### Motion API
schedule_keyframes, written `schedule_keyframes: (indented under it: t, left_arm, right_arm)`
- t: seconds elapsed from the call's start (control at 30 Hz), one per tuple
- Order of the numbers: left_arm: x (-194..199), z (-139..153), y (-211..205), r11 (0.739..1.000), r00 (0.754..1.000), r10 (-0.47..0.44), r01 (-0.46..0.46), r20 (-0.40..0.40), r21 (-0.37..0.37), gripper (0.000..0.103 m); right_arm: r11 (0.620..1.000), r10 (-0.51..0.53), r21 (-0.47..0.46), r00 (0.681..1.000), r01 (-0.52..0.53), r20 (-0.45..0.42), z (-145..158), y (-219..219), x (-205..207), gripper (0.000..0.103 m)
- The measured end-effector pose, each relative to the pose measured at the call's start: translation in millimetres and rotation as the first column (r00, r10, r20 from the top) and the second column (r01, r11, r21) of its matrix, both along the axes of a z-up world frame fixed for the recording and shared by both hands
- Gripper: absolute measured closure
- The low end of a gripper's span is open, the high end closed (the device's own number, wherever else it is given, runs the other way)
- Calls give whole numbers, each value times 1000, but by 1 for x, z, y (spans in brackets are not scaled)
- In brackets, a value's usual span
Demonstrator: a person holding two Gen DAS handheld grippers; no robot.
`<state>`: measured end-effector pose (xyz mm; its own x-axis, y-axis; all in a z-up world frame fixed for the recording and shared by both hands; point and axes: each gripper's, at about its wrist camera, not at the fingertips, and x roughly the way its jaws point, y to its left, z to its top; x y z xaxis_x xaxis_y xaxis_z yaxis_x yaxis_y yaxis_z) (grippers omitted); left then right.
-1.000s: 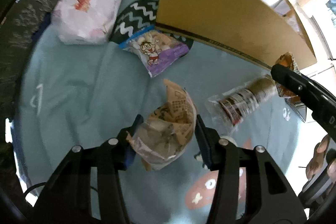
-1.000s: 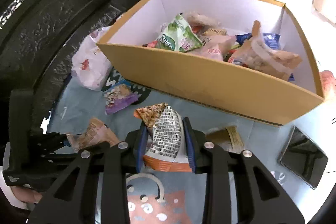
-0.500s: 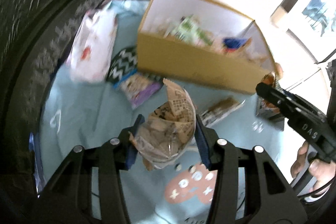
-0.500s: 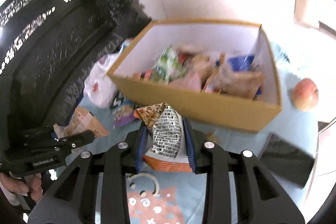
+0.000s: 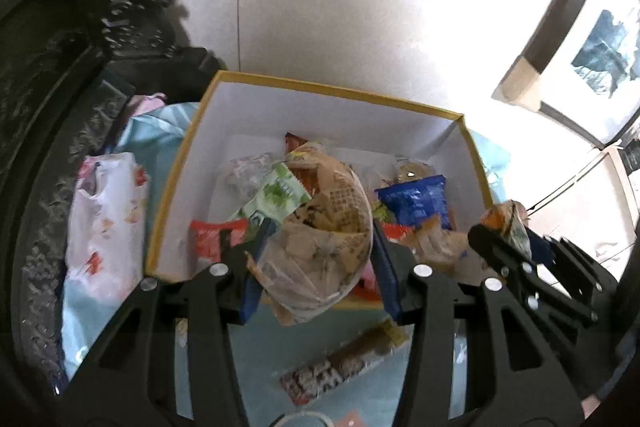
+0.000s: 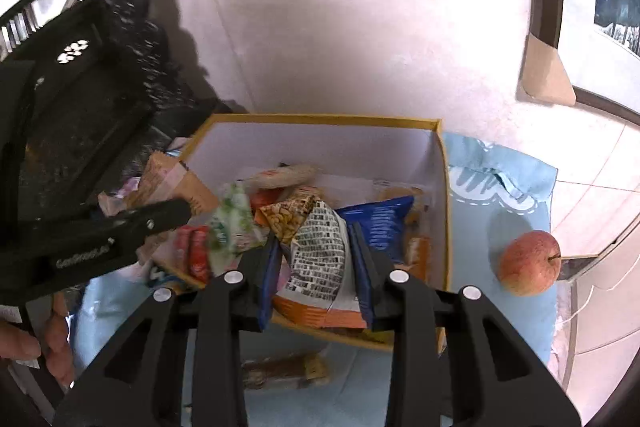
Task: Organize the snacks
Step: 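Carry both bags into the yellow box and open both tools, then grasp the purple cartoon candy bag with the left tool while the right grasps the chocolate wafer bar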
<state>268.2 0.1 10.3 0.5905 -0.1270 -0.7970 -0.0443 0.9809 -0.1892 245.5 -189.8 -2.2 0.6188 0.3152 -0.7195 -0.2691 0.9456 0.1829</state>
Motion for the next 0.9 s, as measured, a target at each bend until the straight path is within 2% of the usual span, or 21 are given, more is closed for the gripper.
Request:
schedule_keyframes:
  t: [0.07, 0.1, 0.13, 0.17, 0.23, 0.43, 0.57, 0.73, 0.9]
  left_arm:
    - [13, -10, -1, 1000, 1000, -1, 0, -27, -20, 53]
    - [17, -15, 0, 999, 999, 11, -13, -36, -35, 31]
    - [18, -17, 1, 999, 999, 38, -39, -38, -26, 18]
    - [16, -17, 3, 998, 998, 63, -63, -20, -14, 9]
    - [11, -15, 7, 998, 998, 61, -61, 15, -12, 9]
    - [-24, -18, 34, 997, 997, 74, -74, 14, -19, 9]
    - [-56, -29, 60, 991, 992, 126, -127, -23, -34, 8]
    - [-84, -60, 85, 982, 977, 177, -183, -120, -38, 8]
    - [-93, -86, 90, 984, 971, 166, -174, -172, -31, 8]
  right_arm:
    - [999, -13, -31, 1000, 13, -24, -11, 1, 9, 67]
    - [998, -29, -62, 999, 27, -38, -16, 1, 13, 58]
    - [995, -51, -88, 998, 47, -36, -18, 0, 13, 41]
    - [991, -75, -111, 997, 73, -21, -18, -2, 11, 37]
    - [997, -57, -56, 998, 58, 16, -14, -8, 3, 37]
    - [999, -15, 30, 998, 13, 63, -3, -15, -34, 37]
    - [998, 47, 35, 997, -49, 54, -10, -9, -57, 37]
    - [985, 171, 45, 984, -169, -43, -39, 7, -77, 36]
    - [980, 186, 99, 970, -172, -158, -64, 10, -81, 36]
